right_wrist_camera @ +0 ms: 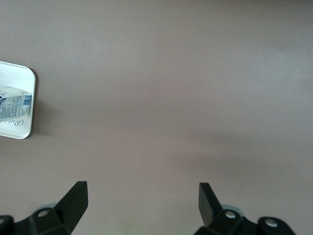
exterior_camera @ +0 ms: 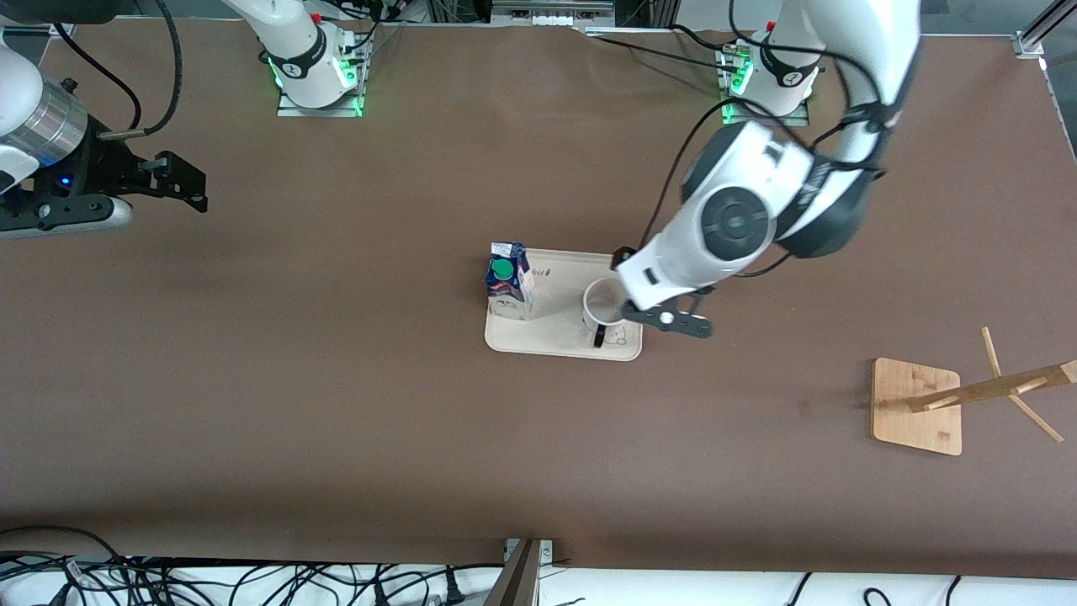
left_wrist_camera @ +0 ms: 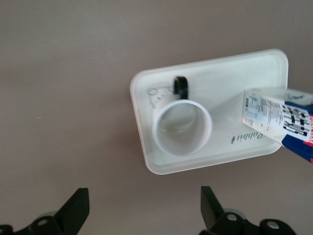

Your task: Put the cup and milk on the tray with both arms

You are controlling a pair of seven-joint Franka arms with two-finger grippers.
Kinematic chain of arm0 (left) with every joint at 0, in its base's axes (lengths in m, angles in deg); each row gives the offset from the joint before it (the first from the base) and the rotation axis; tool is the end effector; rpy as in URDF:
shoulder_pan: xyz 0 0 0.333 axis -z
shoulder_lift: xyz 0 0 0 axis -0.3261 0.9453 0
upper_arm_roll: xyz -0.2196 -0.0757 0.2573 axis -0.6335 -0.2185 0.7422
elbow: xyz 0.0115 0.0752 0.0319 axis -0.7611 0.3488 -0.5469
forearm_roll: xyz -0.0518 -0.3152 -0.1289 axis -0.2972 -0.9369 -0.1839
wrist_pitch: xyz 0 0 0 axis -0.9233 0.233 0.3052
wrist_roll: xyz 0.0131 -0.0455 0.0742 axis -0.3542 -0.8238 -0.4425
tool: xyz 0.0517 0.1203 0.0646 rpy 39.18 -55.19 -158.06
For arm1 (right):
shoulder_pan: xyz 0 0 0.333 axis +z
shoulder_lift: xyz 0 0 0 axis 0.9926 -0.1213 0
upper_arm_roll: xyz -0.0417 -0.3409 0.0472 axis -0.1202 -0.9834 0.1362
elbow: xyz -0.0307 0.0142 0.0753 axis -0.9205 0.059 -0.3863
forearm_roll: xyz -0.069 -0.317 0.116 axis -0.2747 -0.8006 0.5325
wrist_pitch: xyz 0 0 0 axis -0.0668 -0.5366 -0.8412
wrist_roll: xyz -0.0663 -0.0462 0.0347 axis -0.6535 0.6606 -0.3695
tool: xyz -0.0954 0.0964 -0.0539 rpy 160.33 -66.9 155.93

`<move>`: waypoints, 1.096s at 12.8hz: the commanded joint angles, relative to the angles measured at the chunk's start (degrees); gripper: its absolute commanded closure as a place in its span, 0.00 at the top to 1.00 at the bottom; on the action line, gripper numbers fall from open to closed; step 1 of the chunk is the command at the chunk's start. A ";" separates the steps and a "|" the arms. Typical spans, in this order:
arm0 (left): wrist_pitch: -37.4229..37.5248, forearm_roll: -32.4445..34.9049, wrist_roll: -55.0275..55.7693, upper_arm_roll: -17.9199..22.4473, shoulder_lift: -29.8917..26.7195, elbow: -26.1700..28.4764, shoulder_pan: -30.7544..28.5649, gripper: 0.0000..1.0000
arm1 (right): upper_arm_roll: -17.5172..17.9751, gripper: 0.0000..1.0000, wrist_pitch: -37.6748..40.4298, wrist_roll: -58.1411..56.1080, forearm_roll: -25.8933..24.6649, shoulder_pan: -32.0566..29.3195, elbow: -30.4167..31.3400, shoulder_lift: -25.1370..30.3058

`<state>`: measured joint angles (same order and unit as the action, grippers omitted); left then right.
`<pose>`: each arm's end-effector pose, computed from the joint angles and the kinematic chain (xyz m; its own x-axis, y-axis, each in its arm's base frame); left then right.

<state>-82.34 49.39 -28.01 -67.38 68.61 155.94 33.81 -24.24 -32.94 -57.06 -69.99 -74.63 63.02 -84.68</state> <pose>0.5738 -0.2771 0.4345 0.9678 -0.1859 -0.1698 -0.1712 -0.9804 0.0977 0.5130 0.0624 0.5952 0.9906 0.1300 -0.0429 0.1307 -0.9913 0.0141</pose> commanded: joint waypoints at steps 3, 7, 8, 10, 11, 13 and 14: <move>15.11 0.66 -0.84 0.02 -5.00 -10.38 -9.15 1.00 | 0.32 1.00 0.28 0.46 -0.12 -0.05 -1.02 -0.22; 18.29 12.41 -0.84 0.37 -8.85 -11.72 -10.90 1.00 | 0.24 1.00 0.45 0.28 -0.21 -0.06 -1.02 -0.22; 19.25 12.27 -1.19 0.72 -9.74 -11.63 -13.00 1.00 | 0.24 1.00 0.45 0.28 -0.21 -0.06 -1.02 -0.22; 19.17 9.30 -3.11 0.29 -9.40 -11.45 -17.48 1.00 | 0.24 1.00 0.45 0.28 -0.21 -0.06 -1.02 -0.22; 19.09 6.14 -3.82 0.63 -9.22 -11.46 -18.81 1.00 | 0.32 1.00 0.54 0.46 -0.21 0.12 -1.02 -0.13; 19.17 3.13 -3.74 0.46 -9.31 -11.72 -21.62 1.00 | 0.41 1.00 0.54 0.46 -0.21 0.12 -1.02 -0.13; 19.26 2.60 -3.74 0.55 -9.57 -11.89 -22.16 1.00 | 0.32 1.00 0.54 0.28 -0.21 0.12 -1.02 -0.22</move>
<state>-63.83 53.77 -30.97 -66.44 59.68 144.41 12.80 -24.11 -32.94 -57.06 -69.98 -74.56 62.97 -84.68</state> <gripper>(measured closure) 0.000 0.000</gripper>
